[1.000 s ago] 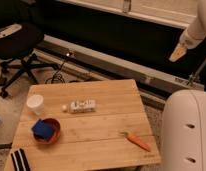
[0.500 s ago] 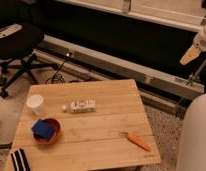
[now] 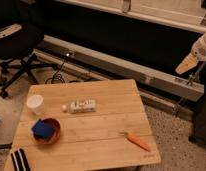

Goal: Move the arm in a circular motion

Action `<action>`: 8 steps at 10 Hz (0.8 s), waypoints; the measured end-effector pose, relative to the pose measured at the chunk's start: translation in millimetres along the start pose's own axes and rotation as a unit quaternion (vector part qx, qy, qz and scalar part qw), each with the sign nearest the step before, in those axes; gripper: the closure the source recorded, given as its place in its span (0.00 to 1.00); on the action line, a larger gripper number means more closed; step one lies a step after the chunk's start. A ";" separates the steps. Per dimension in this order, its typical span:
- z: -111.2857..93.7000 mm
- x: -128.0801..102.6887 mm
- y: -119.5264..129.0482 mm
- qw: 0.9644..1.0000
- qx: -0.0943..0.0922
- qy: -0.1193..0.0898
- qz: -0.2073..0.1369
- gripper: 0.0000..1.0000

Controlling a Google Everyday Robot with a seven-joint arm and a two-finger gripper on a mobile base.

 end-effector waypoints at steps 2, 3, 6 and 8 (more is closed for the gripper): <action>-8.1 29.4 53.4 1.000 -0.012 0.019 0.009 0.49; -13.8 38.4 75.3 0.999 -0.020 0.026 0.008 0.49; -22.3 25.8 134.2 0.997 -0.061 0.025 -0.034 0.49; -15.8 -7.5 154.8 0.994 -0.086 0.002 -0.066 0.49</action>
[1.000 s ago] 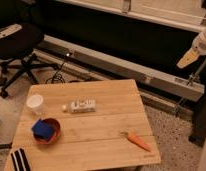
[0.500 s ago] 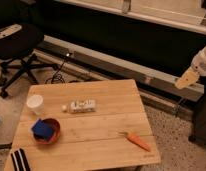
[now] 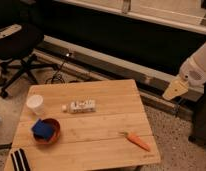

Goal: Move the arm in a circular motion

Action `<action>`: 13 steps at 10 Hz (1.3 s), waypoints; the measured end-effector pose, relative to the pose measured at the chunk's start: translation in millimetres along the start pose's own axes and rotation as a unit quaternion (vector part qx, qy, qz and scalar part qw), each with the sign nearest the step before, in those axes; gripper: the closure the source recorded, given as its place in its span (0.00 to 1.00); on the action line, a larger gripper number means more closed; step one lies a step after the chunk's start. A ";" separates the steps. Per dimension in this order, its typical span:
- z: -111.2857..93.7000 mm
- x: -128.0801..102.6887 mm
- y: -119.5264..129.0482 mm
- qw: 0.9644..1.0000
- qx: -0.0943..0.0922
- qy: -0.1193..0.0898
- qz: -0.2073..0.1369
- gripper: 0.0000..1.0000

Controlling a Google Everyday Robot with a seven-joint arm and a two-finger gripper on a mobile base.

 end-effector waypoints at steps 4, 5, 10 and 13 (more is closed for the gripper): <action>41.7 -84.8 6.7 0.994 -0.047 -0.048 -0.091 0.49; 51.1 -99.5 6.6 0.991 -0.057 -0.055 -0.112 0.49; 76.6 -165.7 9.3 0.971 -0.090 -0.083 -0.205 0.49; 84.5 -200.6 11.5 0.959 -0.100 -0.090 -0.251 0.49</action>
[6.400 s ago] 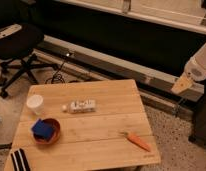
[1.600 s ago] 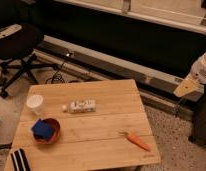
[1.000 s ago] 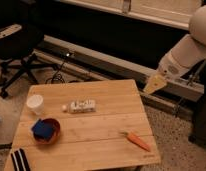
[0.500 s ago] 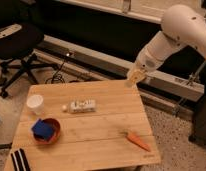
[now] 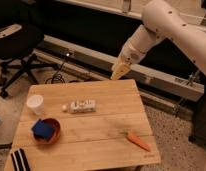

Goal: Move the arm in a circular motion

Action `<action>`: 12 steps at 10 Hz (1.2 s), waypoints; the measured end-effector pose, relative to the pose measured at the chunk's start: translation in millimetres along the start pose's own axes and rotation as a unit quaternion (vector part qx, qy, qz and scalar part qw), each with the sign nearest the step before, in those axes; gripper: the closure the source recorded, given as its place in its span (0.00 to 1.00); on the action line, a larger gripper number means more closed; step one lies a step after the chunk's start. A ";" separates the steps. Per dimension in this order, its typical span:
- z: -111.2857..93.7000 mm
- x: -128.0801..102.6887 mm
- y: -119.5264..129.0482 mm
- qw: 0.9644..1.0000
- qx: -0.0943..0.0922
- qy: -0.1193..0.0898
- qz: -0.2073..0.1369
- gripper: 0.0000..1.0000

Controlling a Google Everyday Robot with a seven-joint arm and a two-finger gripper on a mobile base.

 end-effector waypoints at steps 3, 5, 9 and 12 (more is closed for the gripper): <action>13.4 -25.0 -16.2 0.999 -0.011 0.006 -0.046 0.49; 21.6 -30.8 -34.4 0.998 -0.011 0.014 -0.063 0.49; 30.9 -30.0 -82.1 0.997 0.005 0.021 -0.079 0.49; 20.0 -10.1 -128.4 0.997 0.038 0.017 -0.059 0.49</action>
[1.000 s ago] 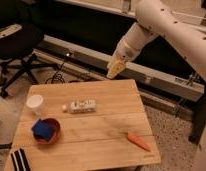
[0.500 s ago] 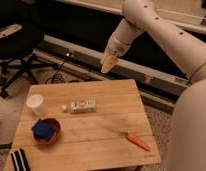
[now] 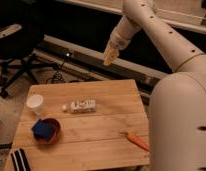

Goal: Move the arm in a circular motion

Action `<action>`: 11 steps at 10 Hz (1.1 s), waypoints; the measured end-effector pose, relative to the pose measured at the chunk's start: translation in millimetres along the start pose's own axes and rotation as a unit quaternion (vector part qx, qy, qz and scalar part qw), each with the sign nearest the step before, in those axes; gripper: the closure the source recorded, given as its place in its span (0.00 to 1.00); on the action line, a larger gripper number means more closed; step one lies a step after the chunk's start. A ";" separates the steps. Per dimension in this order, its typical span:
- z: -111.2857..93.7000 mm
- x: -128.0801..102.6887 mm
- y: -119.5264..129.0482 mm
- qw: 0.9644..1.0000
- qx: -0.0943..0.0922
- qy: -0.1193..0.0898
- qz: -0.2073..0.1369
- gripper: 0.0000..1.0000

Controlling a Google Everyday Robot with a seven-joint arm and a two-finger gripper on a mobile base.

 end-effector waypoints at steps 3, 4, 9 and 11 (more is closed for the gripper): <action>-24.2 55.7 -37.4 0.997 0.050 0.004 0.051 0.49; -30.5 72.3 -40.1 0.996 0.058 0.007 0.065 0.49; -89.2 182.7 -9.0 0.982 0.089 0.032 0.161 0.49; -116.6 223.0 16.8 0.973 0.101 0.049 0.200 0.49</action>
